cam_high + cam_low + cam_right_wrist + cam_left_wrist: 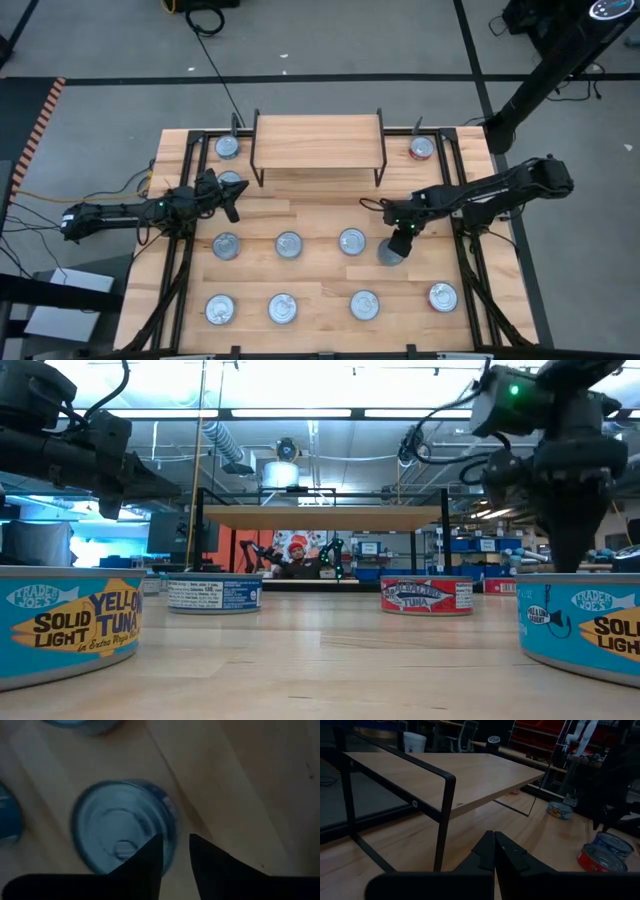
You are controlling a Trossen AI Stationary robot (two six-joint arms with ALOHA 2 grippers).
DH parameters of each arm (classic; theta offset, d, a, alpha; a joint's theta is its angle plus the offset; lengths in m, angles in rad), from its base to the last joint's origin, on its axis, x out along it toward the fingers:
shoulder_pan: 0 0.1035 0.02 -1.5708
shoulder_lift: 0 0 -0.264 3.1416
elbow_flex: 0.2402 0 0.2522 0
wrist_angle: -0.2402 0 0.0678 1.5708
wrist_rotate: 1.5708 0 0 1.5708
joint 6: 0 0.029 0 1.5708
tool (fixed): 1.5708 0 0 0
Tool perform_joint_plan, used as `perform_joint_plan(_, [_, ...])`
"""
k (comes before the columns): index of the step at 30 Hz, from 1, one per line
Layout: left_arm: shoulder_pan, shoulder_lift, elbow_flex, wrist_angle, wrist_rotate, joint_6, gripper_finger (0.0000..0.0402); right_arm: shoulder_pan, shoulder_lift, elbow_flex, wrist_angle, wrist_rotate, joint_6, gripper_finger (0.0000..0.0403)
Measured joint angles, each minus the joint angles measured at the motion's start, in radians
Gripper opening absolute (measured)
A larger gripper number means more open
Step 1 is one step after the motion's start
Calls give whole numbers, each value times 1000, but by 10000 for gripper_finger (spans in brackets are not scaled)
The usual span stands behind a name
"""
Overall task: Stack canned seafood by type on shelf
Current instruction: Put the middle right blue tuna can on the shelf
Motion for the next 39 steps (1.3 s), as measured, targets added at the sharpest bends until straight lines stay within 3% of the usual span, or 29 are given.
perform_joint_plan(6, [0,11,0,2,-1,-6,6,-22,7,-28,36,-15,-15,75])
perform_joint_plan(12, [0,22,0,2,-1,-7,6,-34,9,-35,91,-67,-64,12])
perform_joint_plan(19, [0,23,0,3,-1,-8,6,-35,-6,-38,105,-56,-51,6])
perform_joint_plan(28, [0,23,0,3,-1,-8,6,35,-85,4,81,125,40,3])
perform_joint_plan(39, [0,23,0,3,0,-11,6,224,-98,97,19,516,105,2])
